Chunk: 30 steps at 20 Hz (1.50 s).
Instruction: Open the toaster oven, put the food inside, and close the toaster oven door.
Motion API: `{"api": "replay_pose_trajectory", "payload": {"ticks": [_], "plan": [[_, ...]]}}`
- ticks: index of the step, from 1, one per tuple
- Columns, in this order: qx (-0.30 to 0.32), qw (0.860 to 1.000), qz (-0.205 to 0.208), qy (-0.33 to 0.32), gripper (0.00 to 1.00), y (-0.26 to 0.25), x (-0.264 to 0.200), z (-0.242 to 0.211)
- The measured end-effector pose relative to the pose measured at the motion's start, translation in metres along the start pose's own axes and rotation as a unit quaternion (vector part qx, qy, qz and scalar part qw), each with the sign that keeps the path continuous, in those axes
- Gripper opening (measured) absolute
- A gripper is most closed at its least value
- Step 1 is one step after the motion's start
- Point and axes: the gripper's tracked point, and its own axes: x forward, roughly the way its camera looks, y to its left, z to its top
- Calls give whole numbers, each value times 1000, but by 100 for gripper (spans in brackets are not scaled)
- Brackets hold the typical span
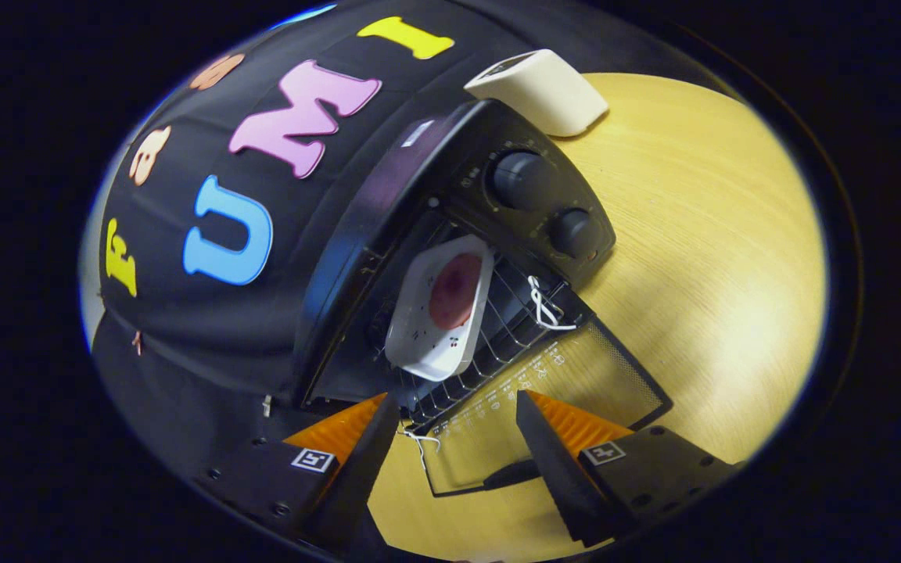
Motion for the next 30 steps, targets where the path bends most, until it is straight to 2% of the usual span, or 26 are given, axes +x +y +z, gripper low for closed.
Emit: {"api": "replay_pose_trajectory", "payload": {"ticks": [3, 6, 8, 11, 13, 17, 22, 27, 30], "plan": [[-73, 997, 4, 12, 99, 7, -20, -9], [-162, 986, -1, 32, 98, 6, -38, -25], [-232, 972, -12, 38, 98, 1, -48, -35], [-326, 943, -36, 54, 98, -16, -57, -53], [-365, 927, -56, 63, 99, -29, -60, -64], [-396, 909, -96, 89, 99, -52, -57, -87], [-413, 897, -137, 84, 99, -70, -42, -101], [-389, 899, -186, 74, 99, -85, -16, -112], [-358, 906, -209, 89, 99, -92, -2, -126]]}}
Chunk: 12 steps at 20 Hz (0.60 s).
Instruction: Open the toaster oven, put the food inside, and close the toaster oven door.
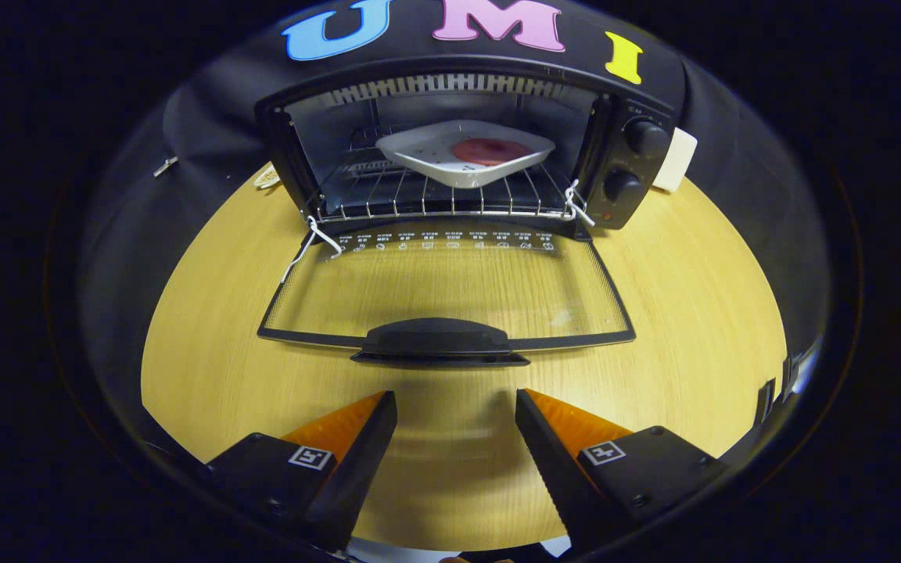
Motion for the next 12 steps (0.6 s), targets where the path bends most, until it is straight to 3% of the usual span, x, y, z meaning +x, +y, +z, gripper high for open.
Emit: {"api": "replay_pose_trajectory", "payload": {"ticks": [7, 12], "plan": [[17, 999, -26, -8, 99, 1, 13, 14], [-2, 1000, -13, -7, 99, 3, 11, 17]]}}
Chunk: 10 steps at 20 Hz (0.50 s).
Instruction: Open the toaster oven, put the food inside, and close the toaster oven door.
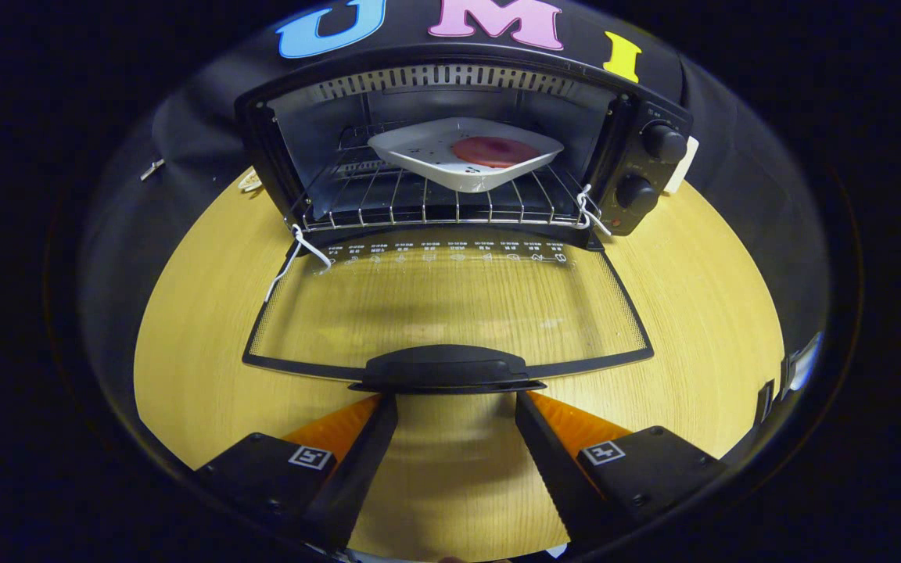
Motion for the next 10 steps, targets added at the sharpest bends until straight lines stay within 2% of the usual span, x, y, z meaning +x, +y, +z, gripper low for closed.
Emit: {"api": "replay_pose_trajectory", "payload": {"ticks": [10], "plan": [[8, 998, 38, -55, 99, 1, -53, 26]]}}
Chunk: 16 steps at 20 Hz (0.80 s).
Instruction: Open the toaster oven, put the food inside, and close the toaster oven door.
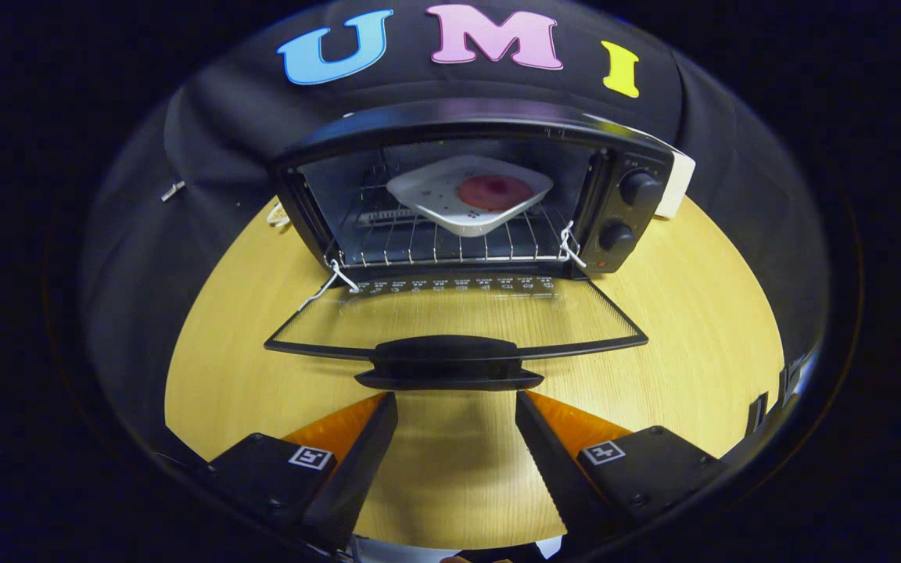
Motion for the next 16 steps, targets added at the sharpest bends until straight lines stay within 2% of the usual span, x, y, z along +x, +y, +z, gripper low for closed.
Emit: {"api": "replay_pose_trajectory", "payload": {"ticks": [5, 11, 16], "plan": [[-1, 999, 6, -32, 99, 3, -19, 23], [-25, 994, 15, -108, 99, -1, -31, 70], [-58, 983, 25, -175, 99, -16, -58, 102]]}}
